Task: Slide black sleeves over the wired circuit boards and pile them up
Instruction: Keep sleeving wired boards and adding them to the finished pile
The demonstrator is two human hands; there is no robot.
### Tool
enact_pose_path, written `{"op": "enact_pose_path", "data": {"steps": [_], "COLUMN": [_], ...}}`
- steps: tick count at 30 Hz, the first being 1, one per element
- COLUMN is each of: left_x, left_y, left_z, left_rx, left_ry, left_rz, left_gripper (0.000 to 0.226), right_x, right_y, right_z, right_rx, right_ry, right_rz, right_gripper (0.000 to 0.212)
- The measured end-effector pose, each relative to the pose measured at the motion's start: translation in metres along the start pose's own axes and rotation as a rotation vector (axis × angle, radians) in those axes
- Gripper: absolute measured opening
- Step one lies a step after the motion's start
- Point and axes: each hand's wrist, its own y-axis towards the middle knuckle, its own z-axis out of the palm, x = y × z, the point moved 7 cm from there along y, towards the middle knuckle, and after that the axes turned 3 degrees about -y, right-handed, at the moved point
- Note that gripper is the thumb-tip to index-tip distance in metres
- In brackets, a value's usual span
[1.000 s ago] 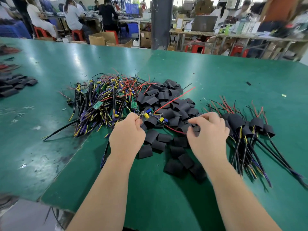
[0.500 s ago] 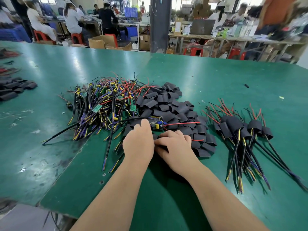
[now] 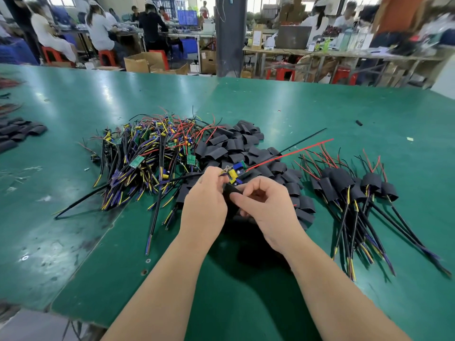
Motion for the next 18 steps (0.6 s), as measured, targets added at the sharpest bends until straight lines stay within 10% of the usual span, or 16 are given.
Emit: {"op": "enact_pose_path", "data": {"steps": [4,18], "left_x": [0.000,-0.001], "left_y": [0.000,0.001], "left_z": [0.001,0.005], "left_rx": [0.001,0.069], "left_ry": [-0.152,-0.462], "left_rz": [0.000,-0.085], "left_gripper": [0.027,0.023], "right_x": [-0.004,-0.006], "right_y": [-0.005,-0.010], "right_z": [0.023,0.028], "right_rx": [0.227,0.255], "right_ry": [0.551,0.586], "right_rz": [0.168,0.243], "right_gripper": [0.047,0.030]}}
